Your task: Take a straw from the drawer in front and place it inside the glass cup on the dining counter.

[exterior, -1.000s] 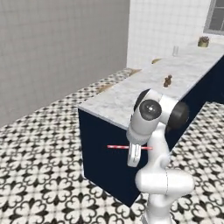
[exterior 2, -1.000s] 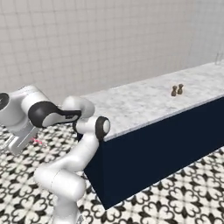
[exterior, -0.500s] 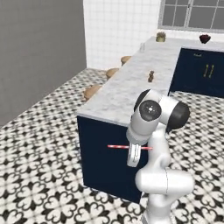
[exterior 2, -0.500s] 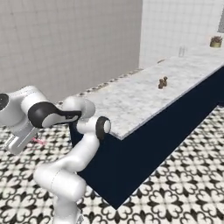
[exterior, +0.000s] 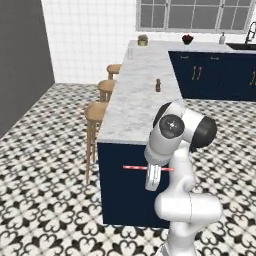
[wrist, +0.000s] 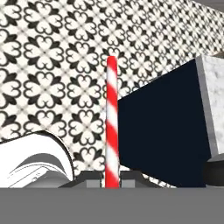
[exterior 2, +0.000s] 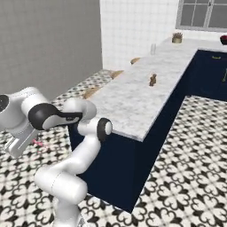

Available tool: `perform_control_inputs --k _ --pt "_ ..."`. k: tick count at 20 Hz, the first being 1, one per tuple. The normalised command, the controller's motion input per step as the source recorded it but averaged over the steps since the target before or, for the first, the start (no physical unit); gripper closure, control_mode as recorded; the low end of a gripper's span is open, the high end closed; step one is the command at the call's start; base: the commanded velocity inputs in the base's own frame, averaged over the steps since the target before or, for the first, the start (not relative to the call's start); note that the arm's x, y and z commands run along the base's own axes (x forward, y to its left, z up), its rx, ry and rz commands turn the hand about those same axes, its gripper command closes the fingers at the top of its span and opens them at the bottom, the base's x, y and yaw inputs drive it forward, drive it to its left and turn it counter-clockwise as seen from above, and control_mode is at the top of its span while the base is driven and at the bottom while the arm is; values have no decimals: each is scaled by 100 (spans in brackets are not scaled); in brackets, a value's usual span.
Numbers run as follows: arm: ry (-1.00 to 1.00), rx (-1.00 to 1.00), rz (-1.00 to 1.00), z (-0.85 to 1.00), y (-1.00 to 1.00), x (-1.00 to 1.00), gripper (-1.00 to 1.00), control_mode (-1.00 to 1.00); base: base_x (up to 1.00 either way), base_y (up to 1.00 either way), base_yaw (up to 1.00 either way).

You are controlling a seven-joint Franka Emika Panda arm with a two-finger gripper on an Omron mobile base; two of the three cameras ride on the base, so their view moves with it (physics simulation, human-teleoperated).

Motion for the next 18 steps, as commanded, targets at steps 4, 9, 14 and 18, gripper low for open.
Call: perform_control_inputs --k 4,9,14,18 --pt "0 0 0 0 0 0 100 100 5 100 -51" --pt "0 0 0 0 0 0 100 100 9 100 -51" --pt "0 0 0 0 0 0 100 100 18 100 -44" --pt "0 0 0 0 0 0 100 100 5 100 -45"
